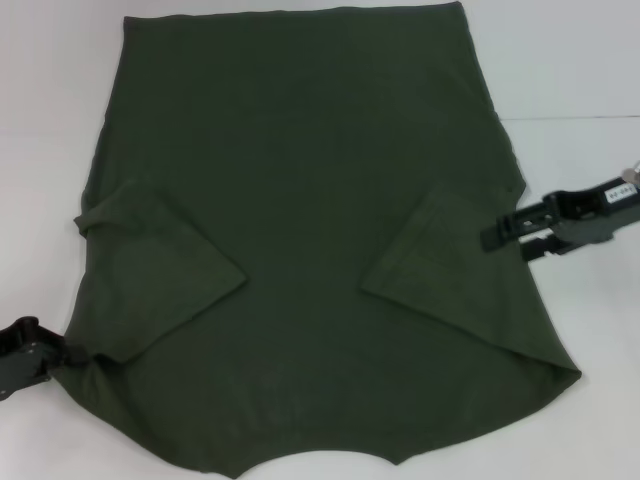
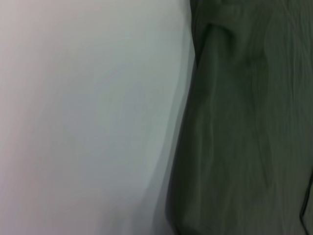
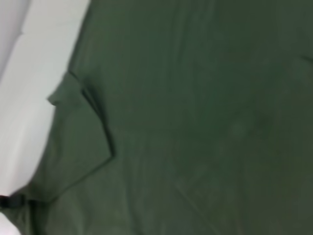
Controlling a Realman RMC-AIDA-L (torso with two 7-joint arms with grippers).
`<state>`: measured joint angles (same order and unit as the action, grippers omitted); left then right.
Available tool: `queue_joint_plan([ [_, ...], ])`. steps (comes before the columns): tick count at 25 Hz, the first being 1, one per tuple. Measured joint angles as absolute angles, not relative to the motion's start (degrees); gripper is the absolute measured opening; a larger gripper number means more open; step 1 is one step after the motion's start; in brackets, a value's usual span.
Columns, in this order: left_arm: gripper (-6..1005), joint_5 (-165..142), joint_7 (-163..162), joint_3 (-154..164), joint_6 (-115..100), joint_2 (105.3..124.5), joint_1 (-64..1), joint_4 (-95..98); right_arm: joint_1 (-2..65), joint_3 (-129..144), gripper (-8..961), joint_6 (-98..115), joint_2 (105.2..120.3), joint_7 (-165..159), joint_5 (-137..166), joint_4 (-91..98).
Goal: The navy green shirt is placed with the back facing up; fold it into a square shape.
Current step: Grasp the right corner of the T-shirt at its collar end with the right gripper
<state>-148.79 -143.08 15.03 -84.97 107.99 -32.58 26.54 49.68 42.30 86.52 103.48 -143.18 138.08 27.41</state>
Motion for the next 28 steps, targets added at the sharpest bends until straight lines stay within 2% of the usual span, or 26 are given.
queue_joint_plan([
  [13, 28, -148.9, -143.1, 15.0, -83.5, 107.92, -32.9, 26.5, 45.8, 41.5, 884, 87.4, 101.94, -144.9, 138.8, 27.4],
  [28, 33, -148.8, -143.1, 15.0, -83.0, 108.11, -33.1, 26.5, 44.0, 41.8, 883, 88.0, 101.68, -144.6, 139.0, 26.9],
])
